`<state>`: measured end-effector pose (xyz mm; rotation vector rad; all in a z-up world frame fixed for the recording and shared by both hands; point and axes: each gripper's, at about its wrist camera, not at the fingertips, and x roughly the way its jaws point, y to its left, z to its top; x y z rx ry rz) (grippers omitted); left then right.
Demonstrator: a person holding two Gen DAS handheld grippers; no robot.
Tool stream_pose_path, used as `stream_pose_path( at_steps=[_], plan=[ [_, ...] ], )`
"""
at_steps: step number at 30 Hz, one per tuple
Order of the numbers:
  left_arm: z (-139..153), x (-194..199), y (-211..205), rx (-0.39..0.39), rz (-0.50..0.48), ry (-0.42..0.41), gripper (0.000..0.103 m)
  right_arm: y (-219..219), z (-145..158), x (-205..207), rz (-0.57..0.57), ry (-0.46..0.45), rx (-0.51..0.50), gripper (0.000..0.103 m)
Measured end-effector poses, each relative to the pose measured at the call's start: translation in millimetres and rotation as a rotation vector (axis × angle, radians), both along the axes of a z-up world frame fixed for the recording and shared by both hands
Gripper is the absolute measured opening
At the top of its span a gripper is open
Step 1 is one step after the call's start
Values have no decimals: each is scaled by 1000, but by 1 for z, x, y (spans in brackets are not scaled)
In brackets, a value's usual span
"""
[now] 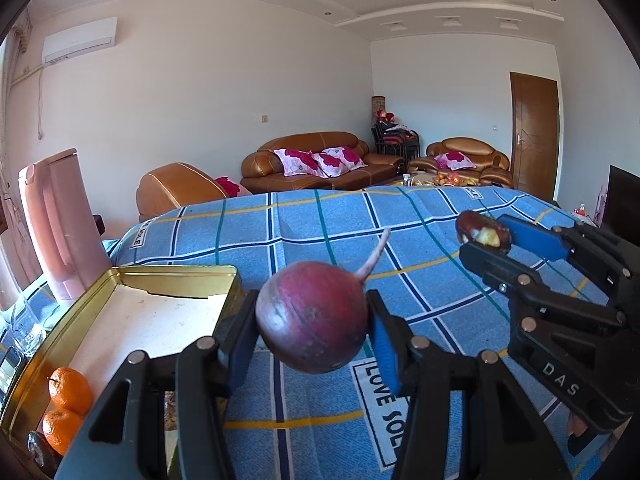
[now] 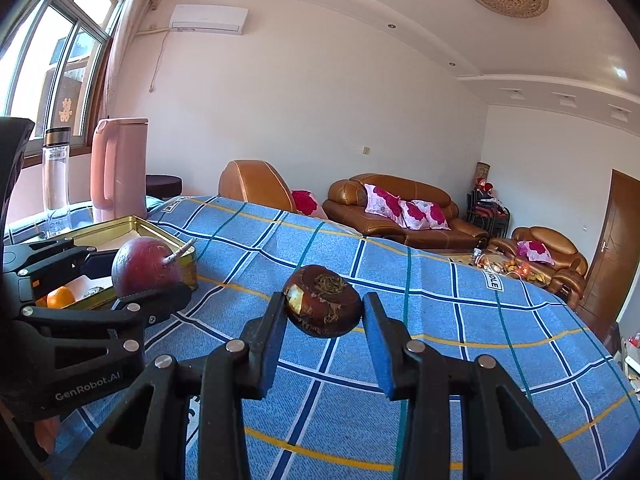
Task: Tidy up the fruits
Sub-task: 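Carry the red-purple fruit and brown fruit with both grippers over the tray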
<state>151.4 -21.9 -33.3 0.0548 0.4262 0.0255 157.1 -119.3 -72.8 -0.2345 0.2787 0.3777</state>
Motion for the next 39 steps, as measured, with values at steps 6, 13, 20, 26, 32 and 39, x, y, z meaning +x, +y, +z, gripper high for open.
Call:
stream_pose_path(
  at_steps=[6,13,20,26,32,39],
  plan=[
    [2,-19,12,-9,5,-20,53,12,4,-13,40,-7,13,41],
    [3,-32,30,-31,29,-23,53,28,7,-25,87,-7,21,41],
    [3,-48,50,-43,61,-32,53,40,1,-32,129,24,46,41],
    [6,-59,67,-48,83,-48,53,54,-2,-38,153,36,47,41],
    [12,-70,85,-53,119,-62,53,65,3,-44,184,29,45,41],
    [9,-77,102,-56,158,-61,53,84,5,-50,223,25,41,41]
  ],
)
